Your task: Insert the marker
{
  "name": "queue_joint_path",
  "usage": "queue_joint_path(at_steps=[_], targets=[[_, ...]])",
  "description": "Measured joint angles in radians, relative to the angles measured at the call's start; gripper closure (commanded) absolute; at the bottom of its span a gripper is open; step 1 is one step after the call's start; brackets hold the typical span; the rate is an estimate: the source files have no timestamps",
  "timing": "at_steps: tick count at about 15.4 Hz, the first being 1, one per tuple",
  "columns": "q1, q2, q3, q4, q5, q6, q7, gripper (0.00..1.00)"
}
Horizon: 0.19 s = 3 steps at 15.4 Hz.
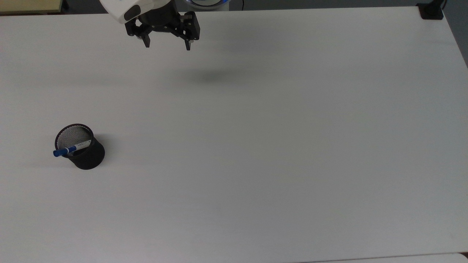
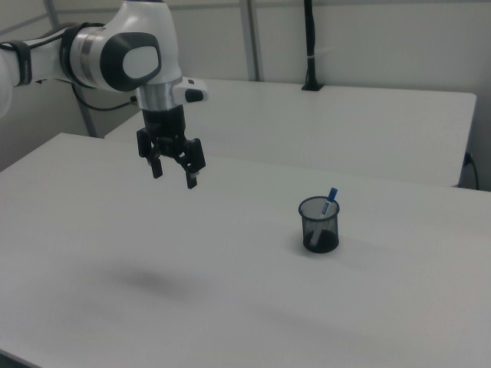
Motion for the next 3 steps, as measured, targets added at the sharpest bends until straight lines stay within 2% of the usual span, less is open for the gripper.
queue_joint_path(at_steps=[3], targets=[[0.001, 0.000, 0.000, 0.000, 0.000, -0.001, 0.000, 0.00]])
